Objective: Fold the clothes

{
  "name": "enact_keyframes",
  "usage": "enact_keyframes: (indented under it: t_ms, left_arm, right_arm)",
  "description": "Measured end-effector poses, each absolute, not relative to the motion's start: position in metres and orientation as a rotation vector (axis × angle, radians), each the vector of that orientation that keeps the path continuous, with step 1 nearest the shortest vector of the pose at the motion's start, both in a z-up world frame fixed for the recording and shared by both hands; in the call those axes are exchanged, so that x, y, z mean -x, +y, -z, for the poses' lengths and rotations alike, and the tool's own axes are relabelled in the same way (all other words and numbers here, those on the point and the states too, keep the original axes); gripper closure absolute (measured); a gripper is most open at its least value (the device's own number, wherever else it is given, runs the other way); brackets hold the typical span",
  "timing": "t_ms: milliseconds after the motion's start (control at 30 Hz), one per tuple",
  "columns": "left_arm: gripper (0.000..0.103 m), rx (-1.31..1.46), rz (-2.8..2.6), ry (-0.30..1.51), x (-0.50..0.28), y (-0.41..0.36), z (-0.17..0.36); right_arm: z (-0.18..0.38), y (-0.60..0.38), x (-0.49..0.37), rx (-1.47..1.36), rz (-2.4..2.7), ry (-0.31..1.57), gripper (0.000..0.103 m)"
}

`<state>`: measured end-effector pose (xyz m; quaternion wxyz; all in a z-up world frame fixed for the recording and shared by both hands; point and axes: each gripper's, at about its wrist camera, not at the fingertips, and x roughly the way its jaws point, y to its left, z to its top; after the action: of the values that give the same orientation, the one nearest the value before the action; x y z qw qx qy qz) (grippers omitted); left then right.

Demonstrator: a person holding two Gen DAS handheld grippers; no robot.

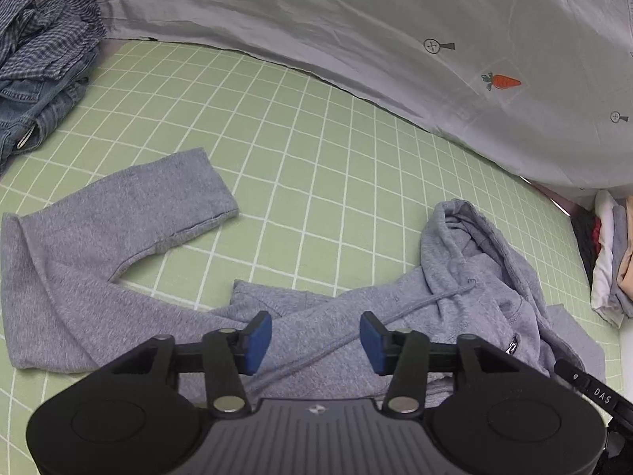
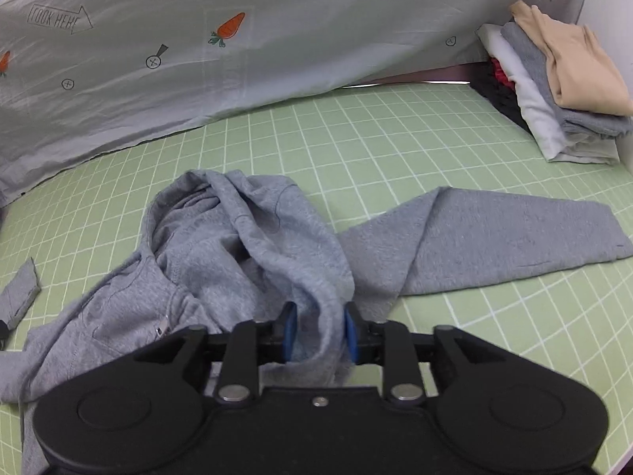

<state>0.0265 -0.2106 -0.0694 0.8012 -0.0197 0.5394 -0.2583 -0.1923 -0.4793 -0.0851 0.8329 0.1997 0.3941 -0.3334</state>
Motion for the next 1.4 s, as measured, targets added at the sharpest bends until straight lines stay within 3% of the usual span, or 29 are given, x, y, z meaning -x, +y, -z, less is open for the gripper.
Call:
enact_keyframes:
  t_ms: [200,600,667,700,733,767,800,867,1033,1300,1400]
  left_arm:
    - [0.035,0.031,0.606,1.191,-0.046,-0.251,0.084]
    - [0.029,-0.013,0.740,1.290,-0.080,-0.349,0.125]
    - [0.029,-0.024,0.760,1.302,-0.084,-0.359,0.131]
    - [0.031,-0.024,0.767,1.303,-0.086,-0.362,0.133]
    - [0.033,-0.023,0.774,1.305,-0.088,-0.365,0.136]
    - [0.046,-0.023,0.782,1.306,-0.089,-0.368,0.138]
    - [0.067,-0.023,0.789,1.308,-0.091,-0.371,0.140]
    - [0.095,0.010,0.785,1.325,-0.098,-0.373,0.146]
    - [0.096,-0.030,0.689,1.200,-0.121,-0.368,0.130]
    - [0.097,0.005,0.507,0.802,-0.199,-0.347,0.063]
    - [0.097,0.011,0.466,0.777,-0.228,-0.353,0.065]
  right_arm:
    - [0.088,-0.495,0.173,-0.411,0.676,0.831,0.039]
    - [0.131,-0.531,0.125,-0.432,0.631,0.940,0.032]
    - [0.136,-0.538,0.119,-0.450,0.617,0.944,0.035]
    - [0.138,-0.541,0.116,-0.454,0.609,0.945,0.044]
    - [0.139,-0.544,0.113,-0.456,0.601,0.947,0.063]
    - [0.140,-0.547,0.111,-0.458,0.592,0.948,0.073]
    - [0.138,-0.551,0.104,-0.442,0.588,0.938,0.088]
    - [0.131,-0.559,0.087,-0.391,0.585,0.905,0.092]
    - [0.112,-0.578,0.044,-0.265,0.576,0.821,0.093]
    - [0.068,-0.605,-0.047,-0.078,0.550,0.587,0.093]
    - [0.052,-0.605,-0.089,-0.023,0.524,0.493,0.094]
